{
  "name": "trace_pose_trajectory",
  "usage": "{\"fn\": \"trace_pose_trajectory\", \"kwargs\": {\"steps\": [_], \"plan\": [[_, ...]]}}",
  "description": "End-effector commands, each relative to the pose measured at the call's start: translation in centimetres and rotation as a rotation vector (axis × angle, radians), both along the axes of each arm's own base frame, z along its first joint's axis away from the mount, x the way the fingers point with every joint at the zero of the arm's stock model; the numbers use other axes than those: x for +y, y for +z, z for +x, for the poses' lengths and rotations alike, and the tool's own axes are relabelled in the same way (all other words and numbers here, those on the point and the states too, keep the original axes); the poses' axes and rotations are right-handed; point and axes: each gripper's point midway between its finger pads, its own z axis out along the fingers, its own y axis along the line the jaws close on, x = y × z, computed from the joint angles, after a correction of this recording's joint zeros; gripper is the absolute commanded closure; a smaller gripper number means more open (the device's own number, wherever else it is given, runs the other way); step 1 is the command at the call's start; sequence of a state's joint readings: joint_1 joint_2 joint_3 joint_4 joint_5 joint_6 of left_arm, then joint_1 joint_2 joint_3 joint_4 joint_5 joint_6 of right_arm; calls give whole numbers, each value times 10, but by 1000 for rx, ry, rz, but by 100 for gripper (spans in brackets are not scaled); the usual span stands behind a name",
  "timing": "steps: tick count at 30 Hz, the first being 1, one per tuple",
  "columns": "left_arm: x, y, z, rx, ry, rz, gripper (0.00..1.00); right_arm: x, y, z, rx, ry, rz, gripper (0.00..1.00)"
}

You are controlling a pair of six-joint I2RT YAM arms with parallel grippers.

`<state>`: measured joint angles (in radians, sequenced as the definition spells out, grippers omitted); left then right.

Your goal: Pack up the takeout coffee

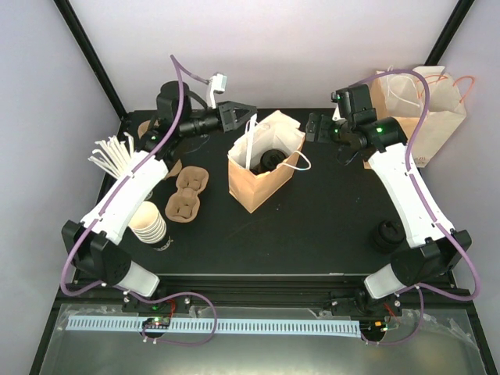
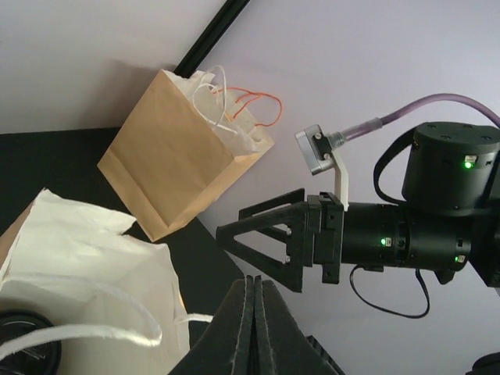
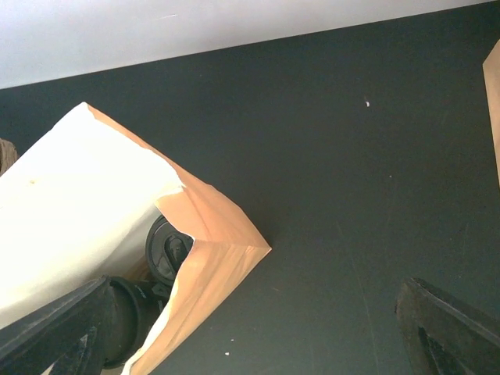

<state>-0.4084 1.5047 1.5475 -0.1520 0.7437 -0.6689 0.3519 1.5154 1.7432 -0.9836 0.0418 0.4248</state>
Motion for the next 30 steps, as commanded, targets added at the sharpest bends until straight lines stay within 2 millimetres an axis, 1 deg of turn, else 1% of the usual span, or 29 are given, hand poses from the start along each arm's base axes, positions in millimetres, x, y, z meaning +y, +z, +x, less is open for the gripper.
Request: {"fn": "trace_pose_trajectory", "kwargs": {"steps": [1,4,6,8,10,11,14,16,19,21,26,30], "plan": [[4,4,-18,-24,-6,4,98,-1,10,-4,-31,5,23,0],[5,-1,-27,-16,-10,7,94,1,12,-4,-32,9,34,0],[7,-4,-32,-12,-10,9,84,1,13,-4,-34,9,38,0],[9,-4,-35,-17,-6,10,68,1,15,-4,-39,8,42,0],[11,1,-38,-37,0,10,56,1,17,-3,-48,5,45,0],[12,4,-39,-46,3,9,52,1,19,-3,-53,3,46,0],[13,11,-39,-66,4,9,44,1,21,-3,-59,-1,48,0],[13,16,-40,-76,4,8,42,0,22,-3,-61,-3,49,0],[16,21,-40,-91,18,15,32,0,22,-3,-61,-3,48,0],[18,24,-39,-103,27,21,31,-1,21,-3,-61,-4,46,0],[25,29,-36,-103,50,29,31,-1,20,-3,-58,-2,37,0],[41,35,-30,-111,99,63,30,-1,20,-3,-57,1,36,0]]}}
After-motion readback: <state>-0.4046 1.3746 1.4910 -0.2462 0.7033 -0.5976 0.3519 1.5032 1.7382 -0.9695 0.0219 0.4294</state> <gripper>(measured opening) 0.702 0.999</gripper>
